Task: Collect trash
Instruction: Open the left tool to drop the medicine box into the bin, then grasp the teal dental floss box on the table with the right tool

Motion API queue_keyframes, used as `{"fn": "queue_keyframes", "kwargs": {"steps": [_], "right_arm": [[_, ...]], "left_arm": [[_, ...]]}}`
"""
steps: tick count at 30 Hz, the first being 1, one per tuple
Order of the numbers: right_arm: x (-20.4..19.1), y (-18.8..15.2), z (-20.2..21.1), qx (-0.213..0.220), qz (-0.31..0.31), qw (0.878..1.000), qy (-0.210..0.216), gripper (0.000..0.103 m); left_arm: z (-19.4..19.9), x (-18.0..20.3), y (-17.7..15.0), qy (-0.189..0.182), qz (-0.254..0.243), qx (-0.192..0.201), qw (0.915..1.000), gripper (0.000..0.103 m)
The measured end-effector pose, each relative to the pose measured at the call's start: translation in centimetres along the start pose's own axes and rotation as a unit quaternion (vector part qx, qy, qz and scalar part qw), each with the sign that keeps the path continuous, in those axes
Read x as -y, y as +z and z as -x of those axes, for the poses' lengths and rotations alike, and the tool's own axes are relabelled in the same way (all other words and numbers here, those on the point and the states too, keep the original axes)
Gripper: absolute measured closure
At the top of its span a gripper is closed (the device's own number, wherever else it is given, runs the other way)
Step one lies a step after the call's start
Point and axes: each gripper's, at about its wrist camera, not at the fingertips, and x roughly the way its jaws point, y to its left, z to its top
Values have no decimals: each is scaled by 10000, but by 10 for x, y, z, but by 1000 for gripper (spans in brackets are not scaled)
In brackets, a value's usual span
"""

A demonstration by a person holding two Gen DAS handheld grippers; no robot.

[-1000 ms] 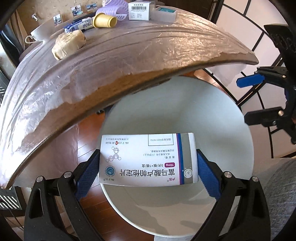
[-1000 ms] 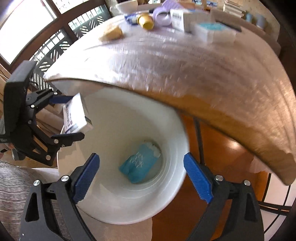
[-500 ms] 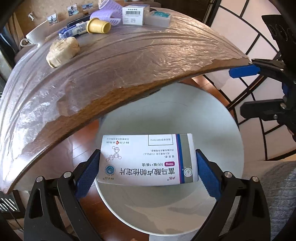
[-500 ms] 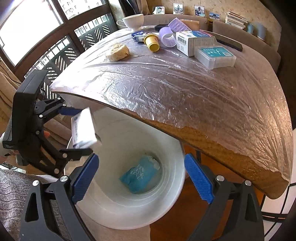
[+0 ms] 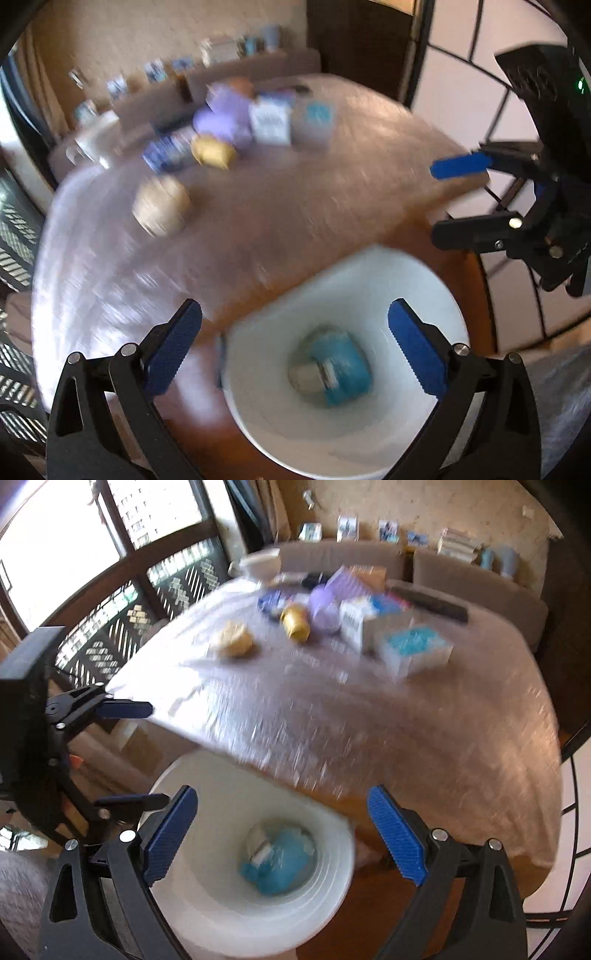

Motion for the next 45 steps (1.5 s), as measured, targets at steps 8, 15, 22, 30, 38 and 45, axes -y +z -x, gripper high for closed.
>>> {"fn": "queue_keyframes", "kwargs": {"steps": [8,15,22,30,38,45], "right_arm": [[44,50,-18,575,-243,9894,-1311,4],[70,77,-58,451,-226,9872,-1512,4],[93,96,-101,29,89,9915,-1299,4],[119,110,-119,-169,34,9959,-883,4],[125,115,-128,-204,18,9971,-737,4],[125,116,-131,-223,84,9975,-659,4]], "left_arm": [[-19,-58,36,449,670,288,9963,2],[-47,-88,54,772,1119,82,9907,2],[-68,-109,59,518,1401,-27,9888,2],[-88,-121,62,419,1481,-175,9879,2],[-96,-124,65,448,1456,-191,9881,2],[-99,-121,69,491,1358,-201,9893,2]]}}
